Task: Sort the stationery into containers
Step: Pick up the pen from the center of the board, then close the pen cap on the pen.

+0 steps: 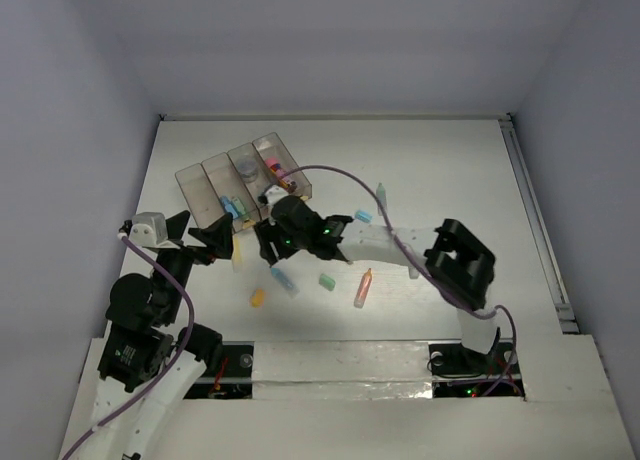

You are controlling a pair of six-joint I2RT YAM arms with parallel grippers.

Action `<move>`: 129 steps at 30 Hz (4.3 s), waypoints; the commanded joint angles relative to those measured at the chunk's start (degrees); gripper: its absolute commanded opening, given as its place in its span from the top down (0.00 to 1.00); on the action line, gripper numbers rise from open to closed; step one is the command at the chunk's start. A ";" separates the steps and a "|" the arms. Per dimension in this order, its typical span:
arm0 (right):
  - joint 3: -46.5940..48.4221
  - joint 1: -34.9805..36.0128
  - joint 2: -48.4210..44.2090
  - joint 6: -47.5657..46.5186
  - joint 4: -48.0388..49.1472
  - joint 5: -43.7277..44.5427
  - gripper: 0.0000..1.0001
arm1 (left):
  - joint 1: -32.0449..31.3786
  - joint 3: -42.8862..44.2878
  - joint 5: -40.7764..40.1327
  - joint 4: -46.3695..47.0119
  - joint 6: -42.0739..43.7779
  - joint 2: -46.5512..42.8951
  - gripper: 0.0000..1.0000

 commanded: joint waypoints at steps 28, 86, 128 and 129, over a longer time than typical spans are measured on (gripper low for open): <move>27.46 7.89 27.19 -2.48 -9.69 20.61 0.87 | 0.37 0.01 3.11 2.89 -0.55 -0.65 0.01; -17.56 0.68 -23.53 10.18 26.53 6.37 0.96 | -2.97 -20.30 25.61 37.61 -24.55 22.64 0.68; -32.68 -17.68 -36.83 0.00 -1.68 -5.05 0.41 | -8.68 -22.05 33.34 32.95 -23.40 12.72 1.00; -31.72 -17.69 -34.80 -0.80 -2.55 -4.97 0.34 | -8.68 -22.58 33.34 33.04 -23.49 11.93 1.00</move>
